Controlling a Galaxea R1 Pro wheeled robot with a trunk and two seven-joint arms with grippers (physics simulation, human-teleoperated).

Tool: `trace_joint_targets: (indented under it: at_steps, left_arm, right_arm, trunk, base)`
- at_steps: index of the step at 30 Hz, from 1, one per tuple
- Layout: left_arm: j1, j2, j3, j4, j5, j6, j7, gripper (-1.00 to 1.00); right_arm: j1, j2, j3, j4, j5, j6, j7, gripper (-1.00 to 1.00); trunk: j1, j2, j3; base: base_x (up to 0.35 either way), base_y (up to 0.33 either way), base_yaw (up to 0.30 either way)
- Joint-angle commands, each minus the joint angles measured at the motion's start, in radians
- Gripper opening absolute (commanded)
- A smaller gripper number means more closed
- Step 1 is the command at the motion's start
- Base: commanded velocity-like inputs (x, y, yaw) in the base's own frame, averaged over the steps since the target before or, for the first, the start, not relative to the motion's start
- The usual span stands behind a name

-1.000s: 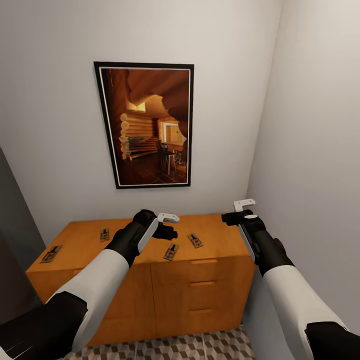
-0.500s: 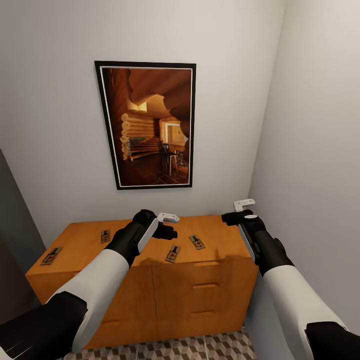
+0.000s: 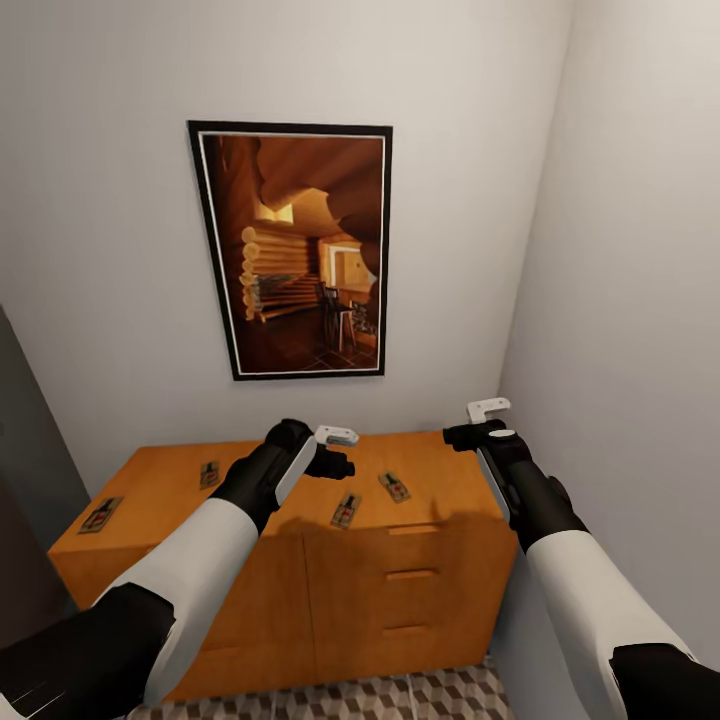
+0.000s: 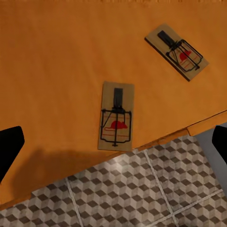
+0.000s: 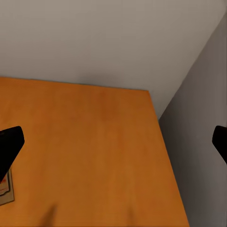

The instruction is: Take the four mousetraps from the cabinet in the bathroom and place them on the bathroom floor. Make sure all four end up on the same floor surface, and ensure that at least two of them are either under or directly next to the same bathroom sink.

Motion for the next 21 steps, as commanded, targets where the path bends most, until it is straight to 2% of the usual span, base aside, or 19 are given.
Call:
trace_joint_targets:
  at_steps: [1, 8, 21]
  left_arm:
    - [0.000, 0.000, -0.001, 0.000, 0.005, 0.003, 0.004, 1.00]
    - [0.000, 0.000, -0.001, 0.000, 0.005, 0.002, 0.004, 1.00]
    - [0.000, 0.000, -0.001, 0.001, 0.006, -0.018, 0.004, 1.00]
  right_arm:
    - [0.000, 0.000, 0.002, -0.001, 0.006, 0.006, -0.001, 1.00]
    - [0.000, 0.000, 0.002, -0.001, 0.008, 0.006, -0.001, 1.00]
    - [0.000, 0.000, 0.002, -0.001, 0.007, 0.006, -0.001, 1.00]
  trunk:
    - [0.001, -0.001, 0.000]
    - [0.001, -0.001, 0.000]
    - [0.001, -0.001, 0.000]
  base:
    - [0.207, 0.000, 0.000]
    - [0.189, 0.000, 0.000]
    - [0.024, 0.000, 0.000]
